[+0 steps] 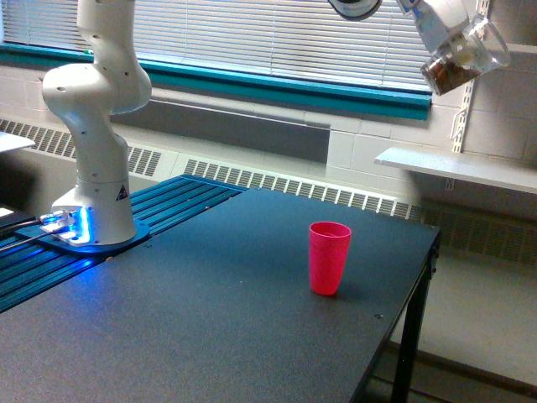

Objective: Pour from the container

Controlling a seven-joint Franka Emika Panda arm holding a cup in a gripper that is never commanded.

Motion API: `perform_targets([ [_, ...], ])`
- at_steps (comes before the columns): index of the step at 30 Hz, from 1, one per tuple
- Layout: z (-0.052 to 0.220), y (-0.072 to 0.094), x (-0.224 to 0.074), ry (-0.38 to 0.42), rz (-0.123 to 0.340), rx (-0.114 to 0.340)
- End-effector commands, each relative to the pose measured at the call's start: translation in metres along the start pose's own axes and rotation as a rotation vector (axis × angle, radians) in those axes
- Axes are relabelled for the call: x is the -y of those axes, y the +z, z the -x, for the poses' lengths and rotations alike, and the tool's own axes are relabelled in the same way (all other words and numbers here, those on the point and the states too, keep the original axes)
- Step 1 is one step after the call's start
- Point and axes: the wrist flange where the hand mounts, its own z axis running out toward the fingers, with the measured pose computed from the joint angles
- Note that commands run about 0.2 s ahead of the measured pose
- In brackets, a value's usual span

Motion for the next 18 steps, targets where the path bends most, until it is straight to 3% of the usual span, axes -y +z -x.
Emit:
perform_targets([
  [1, -0.01, -0.04, 0.013, -0.011, -0.026, -0.063],
  [9, -0.003, -0.037, 0.009, -0.022, -0.006, -0.053],
  [18, 0.023, -0.024, -0.002, -0.072, 0.062, -0.015],
])
